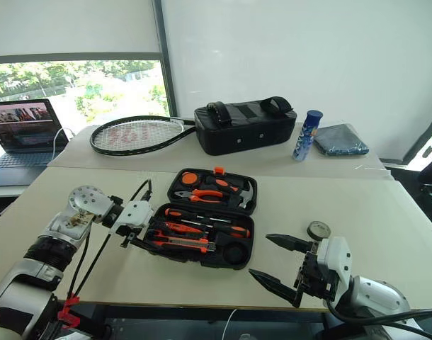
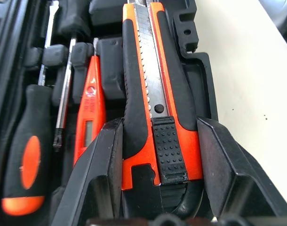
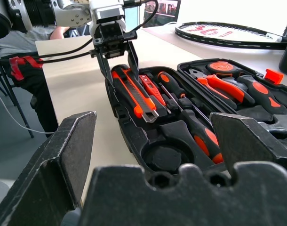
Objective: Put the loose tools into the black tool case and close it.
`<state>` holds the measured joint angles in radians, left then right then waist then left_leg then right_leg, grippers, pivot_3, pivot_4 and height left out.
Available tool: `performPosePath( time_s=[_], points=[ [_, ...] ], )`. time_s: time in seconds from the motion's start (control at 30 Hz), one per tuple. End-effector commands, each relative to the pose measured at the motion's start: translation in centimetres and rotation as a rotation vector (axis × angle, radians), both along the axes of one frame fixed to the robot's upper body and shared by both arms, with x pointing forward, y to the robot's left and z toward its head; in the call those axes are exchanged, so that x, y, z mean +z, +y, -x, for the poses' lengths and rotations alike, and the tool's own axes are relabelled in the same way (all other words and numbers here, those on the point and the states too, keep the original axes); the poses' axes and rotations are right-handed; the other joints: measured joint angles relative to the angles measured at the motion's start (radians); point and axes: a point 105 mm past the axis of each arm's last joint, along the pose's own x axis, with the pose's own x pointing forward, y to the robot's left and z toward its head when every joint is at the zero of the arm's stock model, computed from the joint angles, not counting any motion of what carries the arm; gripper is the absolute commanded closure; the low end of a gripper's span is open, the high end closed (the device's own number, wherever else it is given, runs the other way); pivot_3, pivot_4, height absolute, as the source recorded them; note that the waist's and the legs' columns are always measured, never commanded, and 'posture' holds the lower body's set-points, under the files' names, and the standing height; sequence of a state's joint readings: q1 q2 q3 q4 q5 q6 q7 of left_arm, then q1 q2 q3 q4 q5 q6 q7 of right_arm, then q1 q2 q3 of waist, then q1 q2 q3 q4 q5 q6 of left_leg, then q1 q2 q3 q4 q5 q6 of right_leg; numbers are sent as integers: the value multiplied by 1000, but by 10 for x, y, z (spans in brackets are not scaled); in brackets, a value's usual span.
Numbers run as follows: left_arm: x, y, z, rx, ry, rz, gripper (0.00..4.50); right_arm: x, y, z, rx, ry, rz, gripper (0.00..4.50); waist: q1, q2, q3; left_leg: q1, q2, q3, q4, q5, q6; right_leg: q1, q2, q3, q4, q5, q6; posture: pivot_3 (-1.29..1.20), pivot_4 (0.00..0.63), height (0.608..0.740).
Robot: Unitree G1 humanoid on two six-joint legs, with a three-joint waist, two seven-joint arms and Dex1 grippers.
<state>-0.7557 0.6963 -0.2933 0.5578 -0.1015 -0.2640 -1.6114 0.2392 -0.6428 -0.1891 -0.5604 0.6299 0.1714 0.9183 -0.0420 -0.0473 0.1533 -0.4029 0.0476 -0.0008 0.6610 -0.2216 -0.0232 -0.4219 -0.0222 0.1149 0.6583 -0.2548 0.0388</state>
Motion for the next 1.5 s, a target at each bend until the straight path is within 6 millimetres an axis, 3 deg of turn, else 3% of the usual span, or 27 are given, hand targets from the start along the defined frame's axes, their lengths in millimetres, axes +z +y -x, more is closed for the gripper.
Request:
performPosePath(
  time_s=[0.03,0.3,0.33,0.4,0.57,0.77,0.8,0.87,1.0,1.17,1.2,1.33,1.5],
  points=[
    [0,-7,-3,-27,-16,-13,2721,11,1,2,1,-43,1,0,0,0,0,0,0,0,0,0,0,0,0,0,0,0,0,0,150,740],
    [-11,-6,-1,-26,25,-54,2721,11,1,1,-6,-46,-3,0,-2,0,0,1,0,0,0,0,0,0,0,0,0,0,0,0,150,740],
    [-11,-5,-1,-23,28,-56,2221,11,1,1,-8,-45,-3,0,-2,0,0,1,0,0,0,0,0,0,0,0,0,0,0,0,150,740],
    [-8,-3,-1,-20,21,-54,1639,11,1,1,-9,-46,-3,0,-5,0,0,1,0,0,0,0,0,0,0,1,0,0,0,0,150,740],
    [17,-4,-5,-32,-50,47,47,10,2,-3,-14,-50,-12,0,-9,0,0,2,0,0,0,0,0,0,1,2,1,0,0,0,150,740],
    [59,-19,-1,-42,11,207,47,9,1,-5,-18,-52,-19,0,2,0,0,1,0,0,0,0,0,0,1,1,1,0,0,0,150,740],
    [63,-21,0,-43,19,216,454,9,1,-6,-19,-53,-20,0,4,0,0,0,0,0,0,0,0,0,1,1,0,0,0,0,150,740],
    [60,-25,-2,-59,-4,217,717,8,2,-7,-20,-55,-23,0,6,0,0,0,0,0,0,0,0,0,1,1,0,0,1,0,150,740],
    [46,-35,-4,-90,-16,188,2191,8,3,-8,-20,-58,-26,0,5,1,0,1,0,0,0,0,0,1,1,2,0,0,1,0,150,740],
    [29,-68,-3,-151,-17,209,4100,8,5,-10,-18,-62,-30,0,5,1,0,0,-1,0,0,0,0,1,1,2,0,0,0,0,150,740],
    [26,-73,-3,-159,-24,204,4301,8,6,-10,-18,-63,-30,0,5,0,0,0,-1,0,0,0,0,1,1,2,0,0,0,0,150,740],
    [13,-82,-2,-159,-38,162,4412,8,7,-9,-21,-66,-32,0,-1,1,0,0,-1,0,0,0,0,0,1,2,0,0,0,0,150,740],
    [3,-73,4,-162,-33,92,4412,8,5,-7,-32,-63,-33,0,-2,1,0,1,-1,0,0,0,0,0,1,3,1,0,1,0,150,740]
  ],
)
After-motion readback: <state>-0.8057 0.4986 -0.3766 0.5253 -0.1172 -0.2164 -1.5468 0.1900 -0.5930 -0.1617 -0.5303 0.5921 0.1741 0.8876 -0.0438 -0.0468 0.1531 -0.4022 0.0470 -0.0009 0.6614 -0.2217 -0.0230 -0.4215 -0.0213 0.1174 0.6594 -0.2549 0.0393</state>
